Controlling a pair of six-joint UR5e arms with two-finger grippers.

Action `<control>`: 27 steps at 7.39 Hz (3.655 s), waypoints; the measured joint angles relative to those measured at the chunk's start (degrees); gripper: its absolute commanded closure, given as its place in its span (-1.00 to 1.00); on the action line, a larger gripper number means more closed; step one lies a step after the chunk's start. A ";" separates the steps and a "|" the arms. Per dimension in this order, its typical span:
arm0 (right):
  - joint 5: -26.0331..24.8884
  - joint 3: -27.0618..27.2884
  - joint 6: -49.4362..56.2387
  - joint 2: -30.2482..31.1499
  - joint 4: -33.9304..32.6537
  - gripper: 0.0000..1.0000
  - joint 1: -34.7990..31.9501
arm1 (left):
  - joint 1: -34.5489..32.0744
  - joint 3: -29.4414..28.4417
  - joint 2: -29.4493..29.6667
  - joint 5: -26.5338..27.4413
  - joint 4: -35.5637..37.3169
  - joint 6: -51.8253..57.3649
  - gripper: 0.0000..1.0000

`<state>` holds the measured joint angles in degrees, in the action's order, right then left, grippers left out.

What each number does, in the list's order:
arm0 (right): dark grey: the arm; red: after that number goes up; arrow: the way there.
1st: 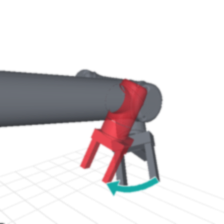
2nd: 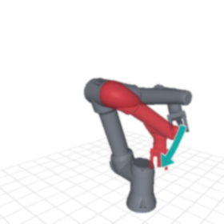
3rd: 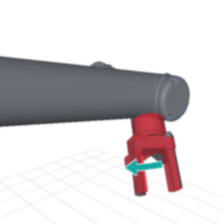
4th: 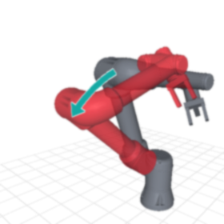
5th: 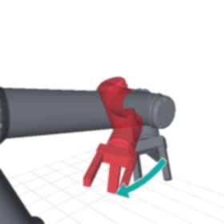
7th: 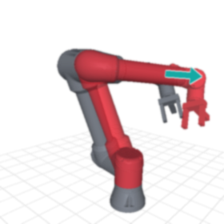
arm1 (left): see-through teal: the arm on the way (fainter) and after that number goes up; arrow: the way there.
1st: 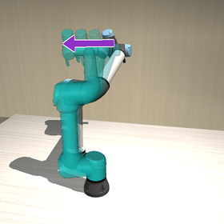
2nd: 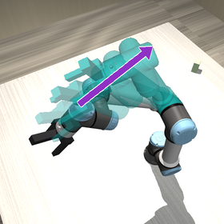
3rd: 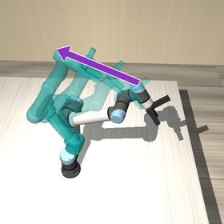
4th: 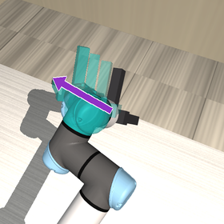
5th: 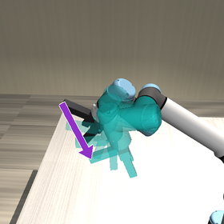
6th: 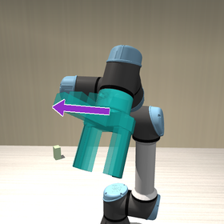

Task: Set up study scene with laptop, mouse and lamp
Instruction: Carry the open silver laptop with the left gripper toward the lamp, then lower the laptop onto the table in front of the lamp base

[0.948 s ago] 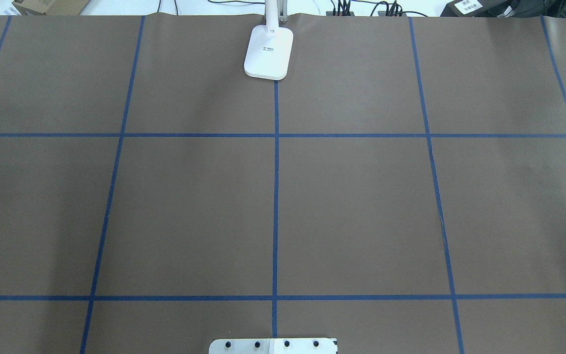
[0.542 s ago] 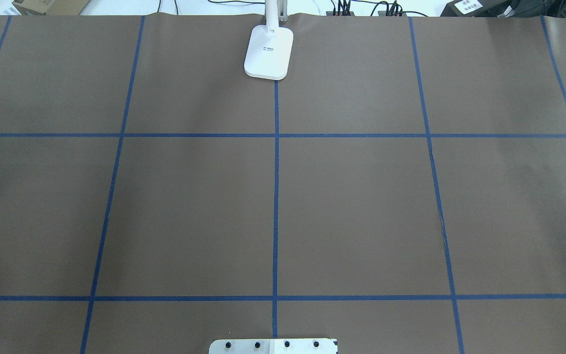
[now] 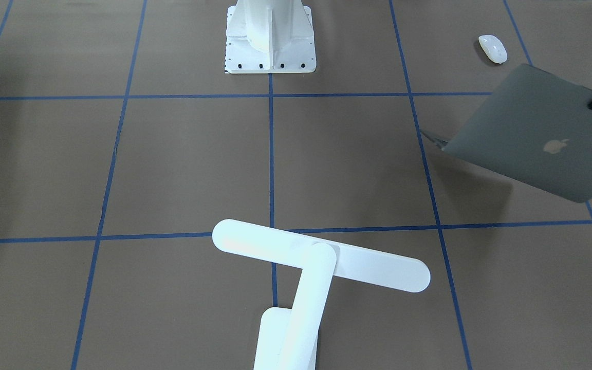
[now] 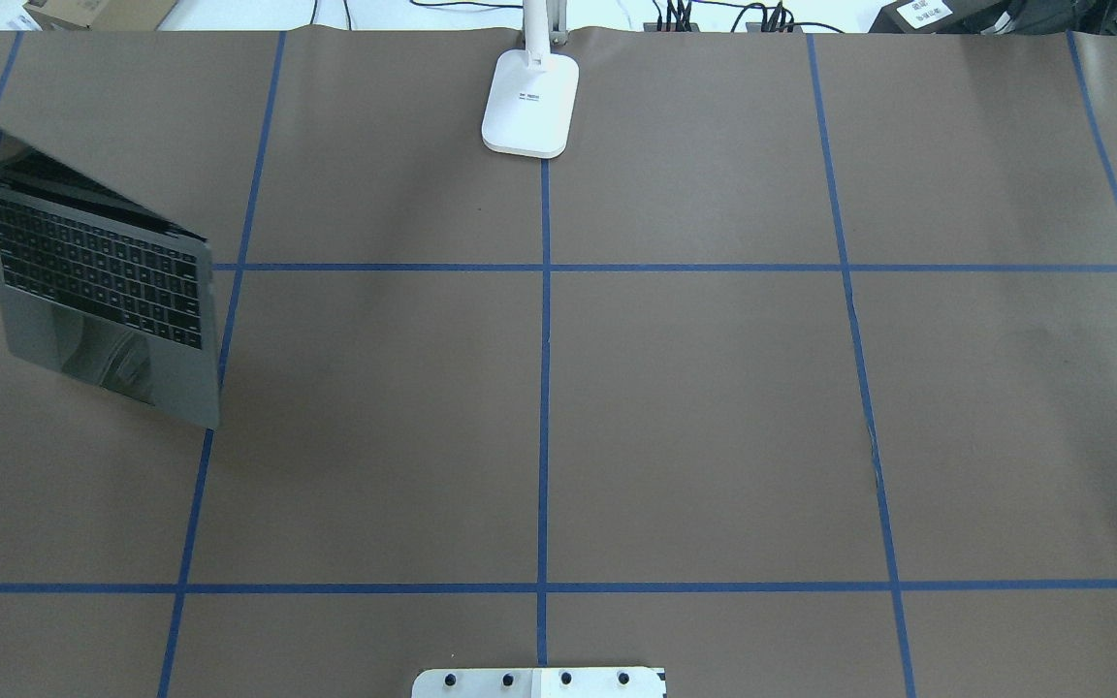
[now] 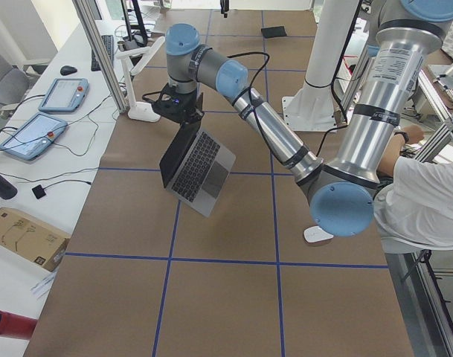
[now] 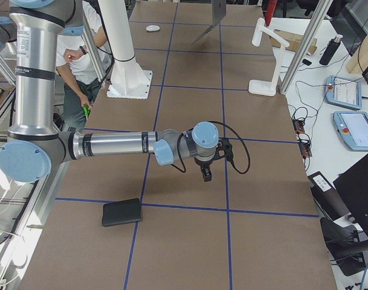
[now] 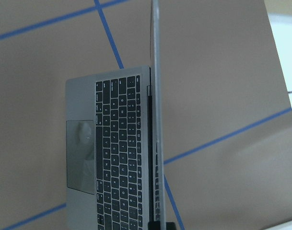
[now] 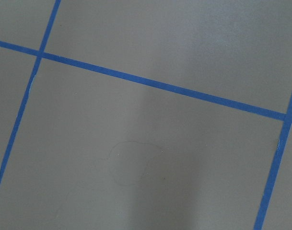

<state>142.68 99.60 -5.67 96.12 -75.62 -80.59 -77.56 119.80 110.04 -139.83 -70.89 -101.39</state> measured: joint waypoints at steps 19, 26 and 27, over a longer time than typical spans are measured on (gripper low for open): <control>-1.09 -2.98 -1.18 -0.31 0.03 -0.98 0.00 | 30.66 -40.79 37.95 31.98 -20.06 -44.55 1.00; -1.09 -3.63 -1.18 -0.30 0.03 -0.98 0.00 | 30.36 -42.30 37.62 31.91 -20.72 -44.60 0.24; -1.09 -3.67 -1.18 -0.36 0.03 -0.98 0.00 | 30.33 -42.28 37.48 31.91 -20.72 -44.47 0.08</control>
<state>141.59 95.93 -6.85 95.76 -75.59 -80.60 -47.23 77.52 147.53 -107.92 -91.61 -145.86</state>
